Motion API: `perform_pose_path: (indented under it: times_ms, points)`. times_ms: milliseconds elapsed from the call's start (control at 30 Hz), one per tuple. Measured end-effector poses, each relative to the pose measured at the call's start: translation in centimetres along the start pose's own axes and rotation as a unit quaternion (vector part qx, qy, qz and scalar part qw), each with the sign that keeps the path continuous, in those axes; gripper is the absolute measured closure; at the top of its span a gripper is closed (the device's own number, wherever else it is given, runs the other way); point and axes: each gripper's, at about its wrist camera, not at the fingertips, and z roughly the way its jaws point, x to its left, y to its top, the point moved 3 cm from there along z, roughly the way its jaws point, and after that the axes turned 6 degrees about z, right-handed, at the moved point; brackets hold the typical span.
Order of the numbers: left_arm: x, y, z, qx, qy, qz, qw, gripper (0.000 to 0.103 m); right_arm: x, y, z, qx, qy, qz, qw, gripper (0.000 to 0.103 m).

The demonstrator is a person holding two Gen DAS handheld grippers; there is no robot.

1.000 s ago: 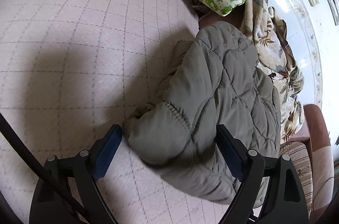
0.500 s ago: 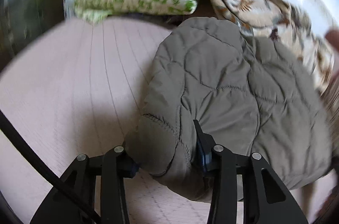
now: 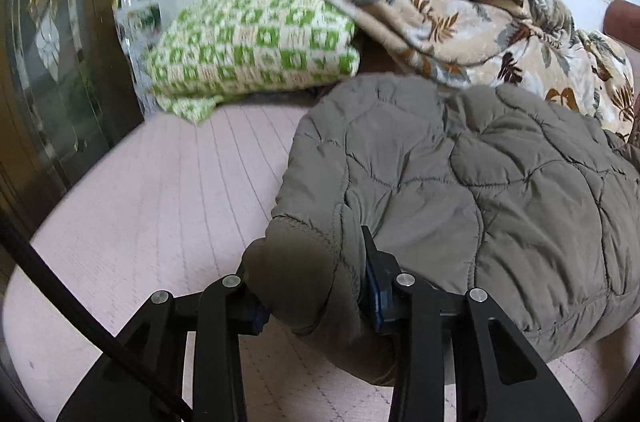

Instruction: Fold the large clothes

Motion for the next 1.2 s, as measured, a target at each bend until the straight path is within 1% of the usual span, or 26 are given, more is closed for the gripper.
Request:
perform_pose_path:
  times_ms: [100,267,500,600,667,867,933,1033,1100,1167,1200]
  points:
    - [0.3,0.8,-1.7,-0.024,0.007,0.003,0.9997,0.068,0.2,0.7,-1.6,-0.025,-0.002,-0.012,1.0,0.071]
    - [0.8,1.7,-4.9,-0.055,0.01,0.008,0.9984,0.068,-0.4,1.8,-4.6,-0.057,0.013,-0.016,0.998,0.072]
    - [1.8,1.4,-9.3,-0.079,0.002,0.013,0.9968,0.068,-1.1,2.0,-9.2,-0.085,0.032,-0.032,0.995,0.072]
    - [2.5,0.3,-11.0,-0.074,-0.005,0.005,0.9973,0.068,-1.6,1.5,-11.1,-0.091,0.04,-0.035,0.994,0.072]
    - [2.8,-1.0,-12.1,-0.071,-0.007,0.004,0.9974,0.068,-2.0,0.6,-12.4,-0.089,0.046,-0.036,0.994,0.072]
    - [3.1,-6.1,-15.0,-0.051,-0.009,0.018,0.9985,0.067,-3.3,-2.9,-15.4,-0.083,0.052,-0.049,0.994,0.072]
    - [3.0,-7.6,-15.2,-0.038,-0.011,0.021,0.999,0.067,-3.9,-4.2,-15.8,-0.071,0.054,-0.048,0.995,0.072]
    - [2.7,-10.0,-14.4,0.001,-0.011,0.032,0.9994,0.064,-4.8,-6.6,-15.1,-0.031,0.057,-0.036,0.997,0.071]
    - [2.6,-11.3,-13.4,0.032,-0.015,0.034,0.9988,0.062,-5.7,-8.0,-13.8,0.013,0.07,-0.006,0.997,0.071]
    - [2.7,-12.4,-12.4,0.06,-0.019,0.025,0.9977,0.056,-6.9,-9.4,-11.8,0.066,0.082,0.029,0.994,0.071]
    - [2.9,-12.6,-12.2,0.066,-0.024,0.018,0.9974,0.055,-7.6,-10.1,-10.9,0.09,0.09,0.051,0.991,0.068]
